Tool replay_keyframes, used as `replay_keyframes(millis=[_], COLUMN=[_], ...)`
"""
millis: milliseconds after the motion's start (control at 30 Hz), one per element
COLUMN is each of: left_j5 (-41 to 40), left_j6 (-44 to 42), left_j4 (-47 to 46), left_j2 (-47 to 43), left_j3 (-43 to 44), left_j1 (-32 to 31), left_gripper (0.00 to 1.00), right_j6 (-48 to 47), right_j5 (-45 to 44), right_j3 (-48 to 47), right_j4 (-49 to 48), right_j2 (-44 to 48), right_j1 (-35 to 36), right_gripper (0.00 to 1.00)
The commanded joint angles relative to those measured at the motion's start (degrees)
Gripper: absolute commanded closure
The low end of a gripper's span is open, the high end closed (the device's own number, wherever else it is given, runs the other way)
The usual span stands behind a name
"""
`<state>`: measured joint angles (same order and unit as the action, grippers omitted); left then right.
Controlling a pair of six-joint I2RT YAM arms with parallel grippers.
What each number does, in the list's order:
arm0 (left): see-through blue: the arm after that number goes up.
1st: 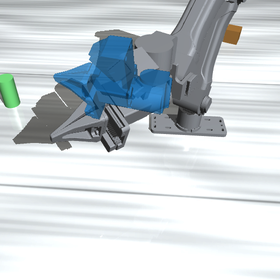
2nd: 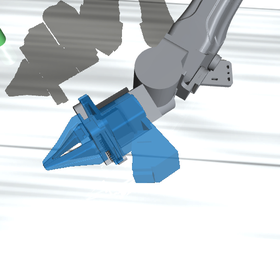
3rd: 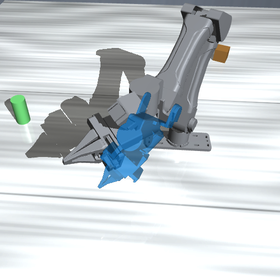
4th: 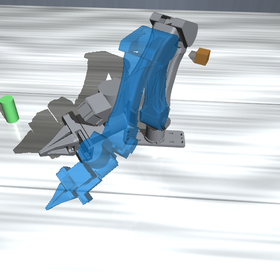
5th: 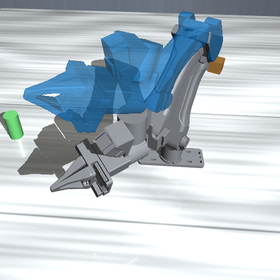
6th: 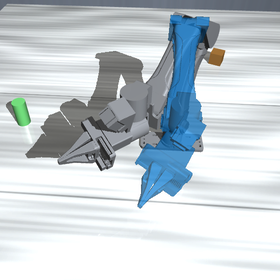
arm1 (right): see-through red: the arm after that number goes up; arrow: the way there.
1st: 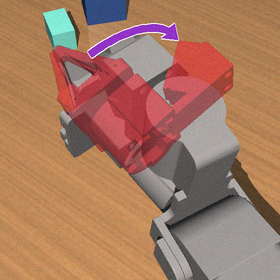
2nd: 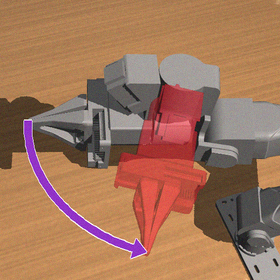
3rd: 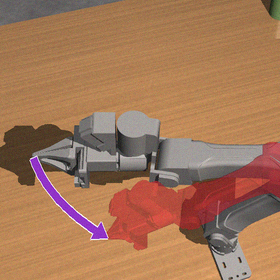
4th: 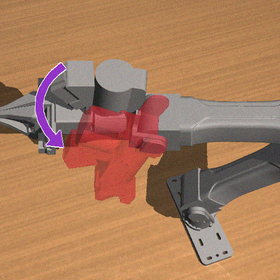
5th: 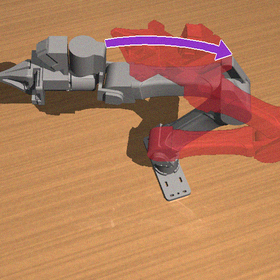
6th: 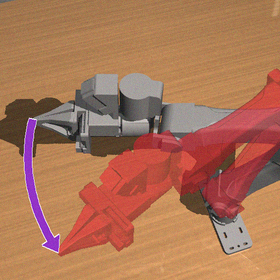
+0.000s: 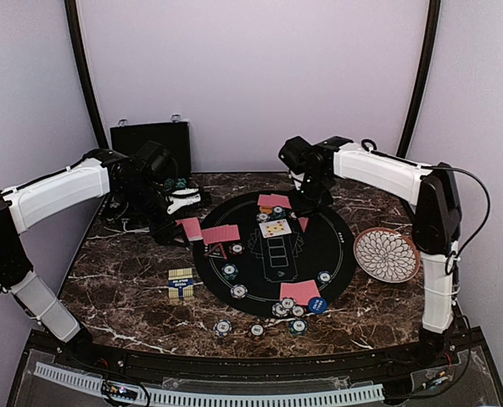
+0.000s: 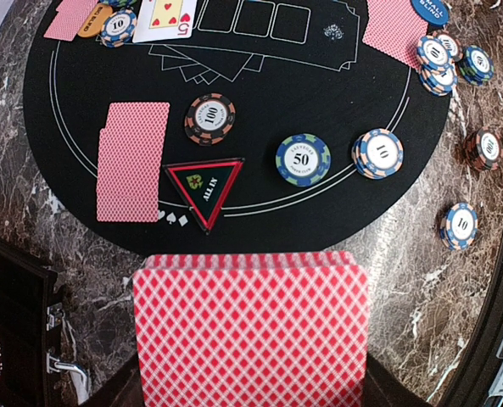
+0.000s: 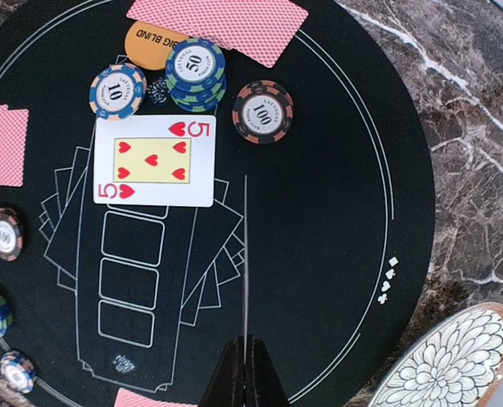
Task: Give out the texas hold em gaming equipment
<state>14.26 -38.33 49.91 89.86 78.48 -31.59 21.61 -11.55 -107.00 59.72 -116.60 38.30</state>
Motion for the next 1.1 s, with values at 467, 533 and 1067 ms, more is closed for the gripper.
replay_keyframes(millis=[467, 533, 1067], left_j5=[1.03, 0.99, 1.68], left_j6=[-0.09, -0.08, -0.01], left_j4=[2.23, 2.21, 2.94], left_j2=[-2.22, -2.26, -1.26], left_j3=[0.86, 0.88, 2.09], left_j1=[0.39, 0.39, 0.33], left_gripper=[1.00, 1.00, 1.00], right_j6=[0.30, 0.56, 4.60], right_j5=[-24.22, -23.60, -4.47], right_j3=[-21.16, -23.14, -24.80], right_j4=[13.97, 14.26, 5.04], right_j2=[-21.97, -23.65, -25.84], right_j1=[13.15, 13.86, 13.05], right_gripper=[1.00, 1.00, 0.74])
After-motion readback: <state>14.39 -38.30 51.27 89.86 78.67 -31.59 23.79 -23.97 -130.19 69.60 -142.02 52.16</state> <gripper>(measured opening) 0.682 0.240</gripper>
